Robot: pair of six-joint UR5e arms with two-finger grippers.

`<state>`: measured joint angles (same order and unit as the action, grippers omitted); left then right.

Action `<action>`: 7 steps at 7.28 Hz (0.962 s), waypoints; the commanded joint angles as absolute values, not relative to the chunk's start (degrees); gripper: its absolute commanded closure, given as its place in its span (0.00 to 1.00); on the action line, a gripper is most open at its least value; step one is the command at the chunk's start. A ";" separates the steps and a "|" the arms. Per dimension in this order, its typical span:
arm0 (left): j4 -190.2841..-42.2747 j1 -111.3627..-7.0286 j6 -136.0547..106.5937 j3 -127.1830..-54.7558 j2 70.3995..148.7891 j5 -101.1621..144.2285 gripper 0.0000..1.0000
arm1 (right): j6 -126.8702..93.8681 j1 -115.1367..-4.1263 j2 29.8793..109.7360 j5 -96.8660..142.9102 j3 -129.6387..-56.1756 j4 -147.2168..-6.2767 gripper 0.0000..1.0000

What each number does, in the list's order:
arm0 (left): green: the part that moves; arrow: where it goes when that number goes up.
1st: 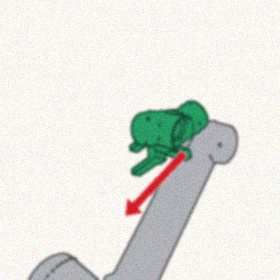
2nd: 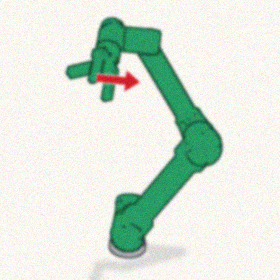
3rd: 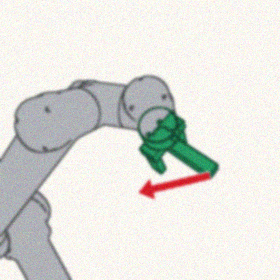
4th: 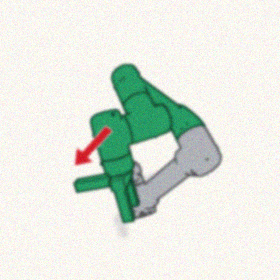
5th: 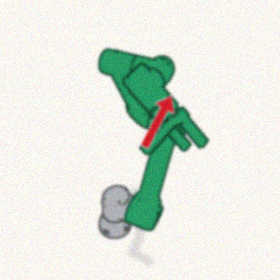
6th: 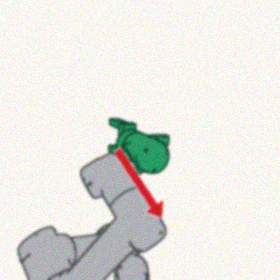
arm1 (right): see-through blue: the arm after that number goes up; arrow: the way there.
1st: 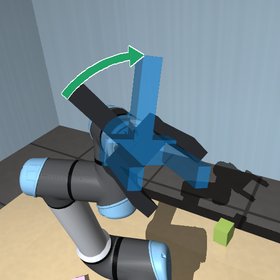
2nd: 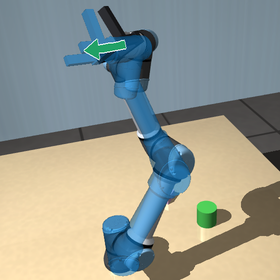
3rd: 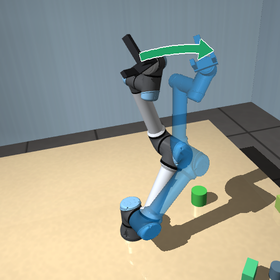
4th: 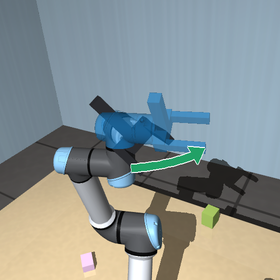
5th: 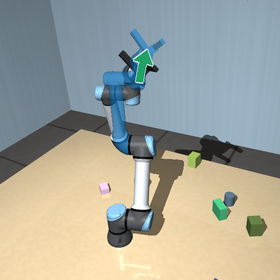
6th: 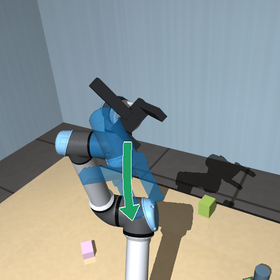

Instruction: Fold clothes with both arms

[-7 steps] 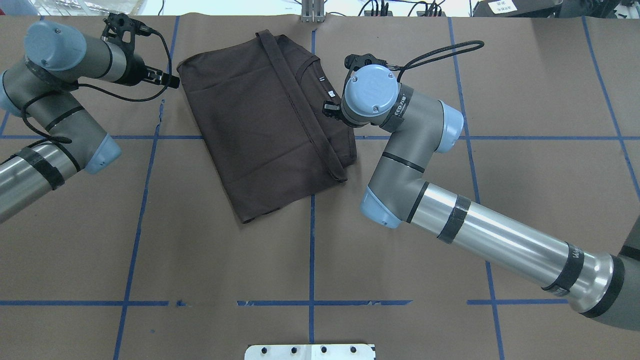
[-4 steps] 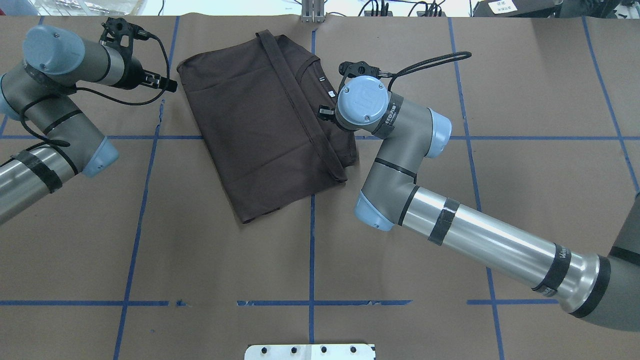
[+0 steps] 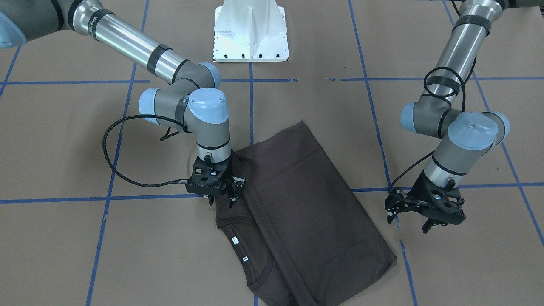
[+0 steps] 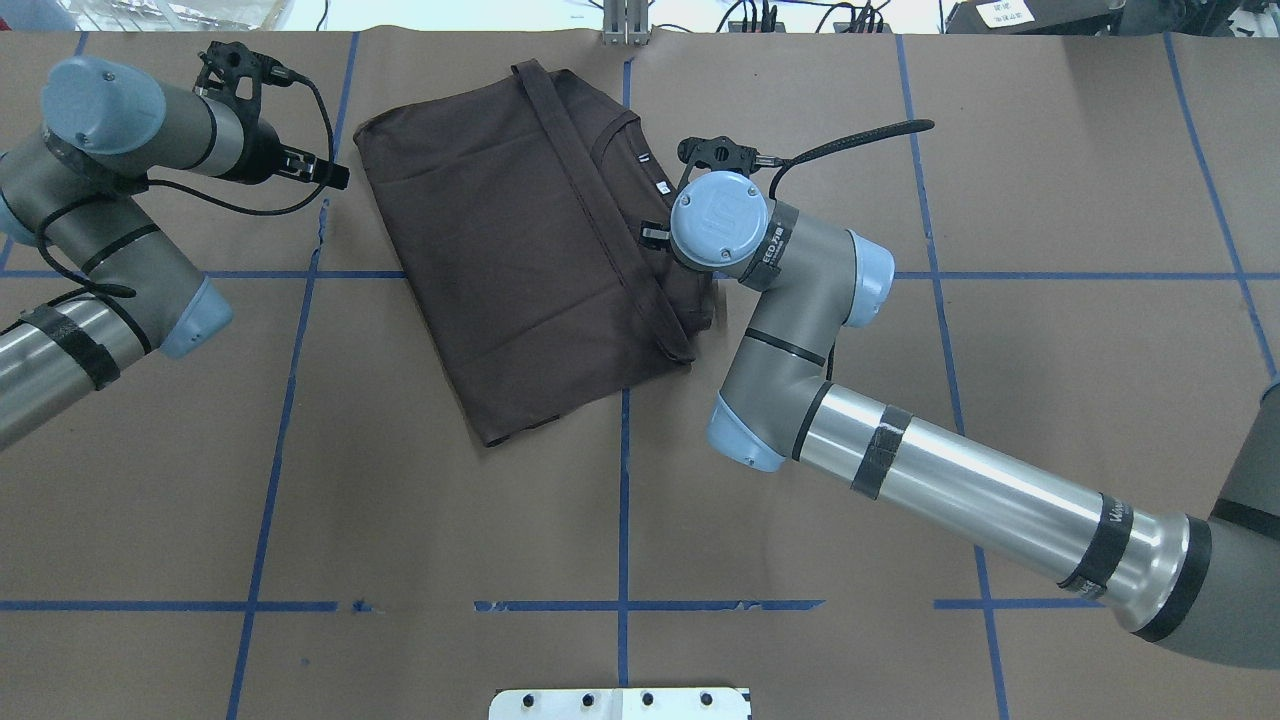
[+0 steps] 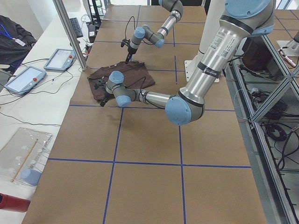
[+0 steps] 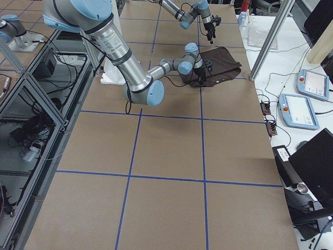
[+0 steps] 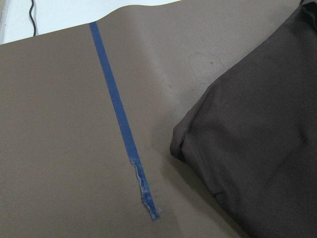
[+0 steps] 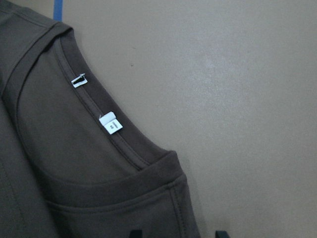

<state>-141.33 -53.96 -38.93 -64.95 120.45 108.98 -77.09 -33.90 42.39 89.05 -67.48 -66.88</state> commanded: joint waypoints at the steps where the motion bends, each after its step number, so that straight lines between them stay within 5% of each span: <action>1: -141.33 -53.96 -38.94 -64.95 120.41 108.98 0.00 | -77.17 -33.40 42.36 88.16 -67.15 -66.88 0.42; 3: -141.33 -53.96 -38.94 -64.95 120.41 108.98 0.00 | -77.26 -33.31 42.45 88.07 -67.15 -66.88 0.48; 5: -141.33 -53.96 -38.94 -64.95 120.41 108.98 0.00 | -77.78 -33.31 42.36 88.07 -67.24 -66.88 1.00; 7: -141.33 -53.96 -38.94 -64.95 120.41 108.98 0.00 | -78.13 -33.31 42.36 88.15 -67.41 -66.88 1.00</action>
<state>-141.33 -53.96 -38.94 -64.95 120.41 108.99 -77.91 -33.29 42.36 88.10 -67.30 -66.89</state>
